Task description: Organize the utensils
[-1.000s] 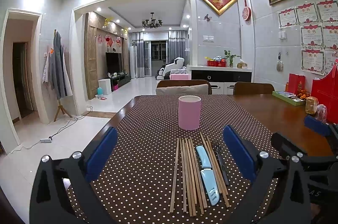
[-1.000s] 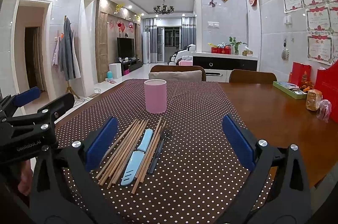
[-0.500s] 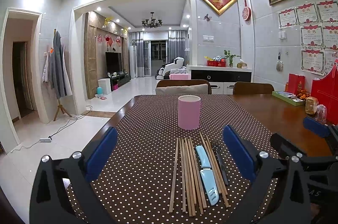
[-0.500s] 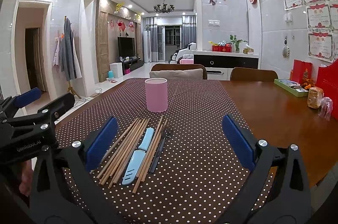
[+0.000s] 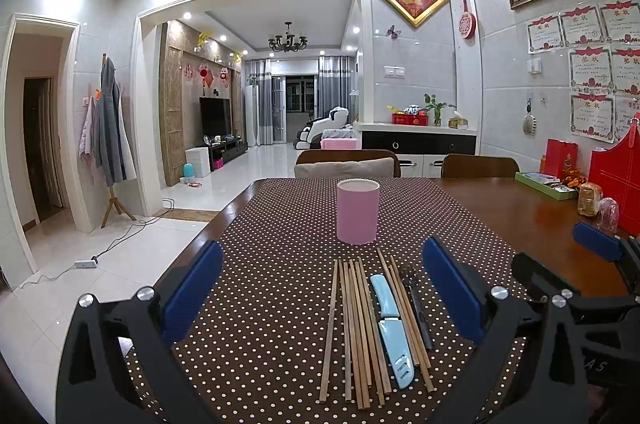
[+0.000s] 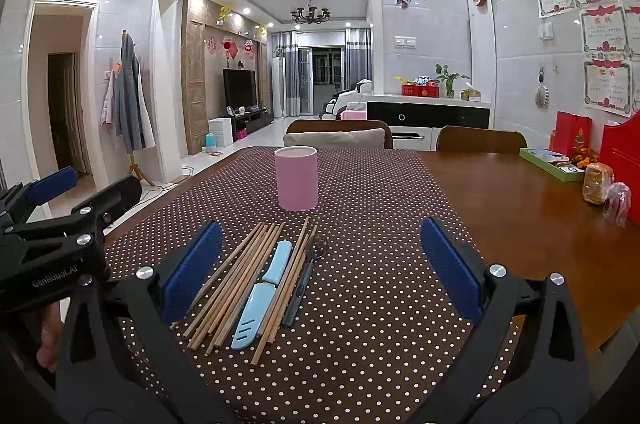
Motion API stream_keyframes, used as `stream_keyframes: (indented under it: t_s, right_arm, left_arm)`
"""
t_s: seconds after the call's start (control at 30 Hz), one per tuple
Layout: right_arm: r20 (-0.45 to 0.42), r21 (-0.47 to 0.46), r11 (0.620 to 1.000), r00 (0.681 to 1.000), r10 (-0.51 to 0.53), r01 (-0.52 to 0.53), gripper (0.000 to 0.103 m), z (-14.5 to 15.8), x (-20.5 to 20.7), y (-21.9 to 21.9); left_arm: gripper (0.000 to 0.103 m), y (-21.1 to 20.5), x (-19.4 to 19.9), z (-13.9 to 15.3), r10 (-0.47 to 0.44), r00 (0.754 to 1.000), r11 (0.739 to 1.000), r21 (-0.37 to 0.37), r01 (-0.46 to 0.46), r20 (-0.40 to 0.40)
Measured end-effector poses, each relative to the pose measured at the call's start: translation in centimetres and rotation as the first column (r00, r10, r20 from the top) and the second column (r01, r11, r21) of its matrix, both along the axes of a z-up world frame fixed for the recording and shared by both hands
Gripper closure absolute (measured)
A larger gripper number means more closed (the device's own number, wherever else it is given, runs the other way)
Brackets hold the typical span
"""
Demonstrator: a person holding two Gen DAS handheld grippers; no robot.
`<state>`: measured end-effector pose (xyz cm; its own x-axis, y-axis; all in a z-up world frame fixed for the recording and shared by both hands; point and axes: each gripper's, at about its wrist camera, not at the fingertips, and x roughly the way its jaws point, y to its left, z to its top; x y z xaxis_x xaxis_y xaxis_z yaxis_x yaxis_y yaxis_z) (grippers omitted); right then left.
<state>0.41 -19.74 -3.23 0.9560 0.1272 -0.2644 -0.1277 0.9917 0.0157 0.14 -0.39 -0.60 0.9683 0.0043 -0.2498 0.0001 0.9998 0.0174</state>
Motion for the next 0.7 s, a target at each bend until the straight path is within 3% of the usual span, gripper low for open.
stream_keyframes:
  t_s: [0.7]
  right_arm:
    - [-0.002,0.000,1.000,1.000,0.000,0.000,0.006,-0.08,0.03,0.03]
  left_arm:
    - [0.005,-0.04,0.01,-0.25,0.001,1.000,1.000,0.000,-0.001,0.000]
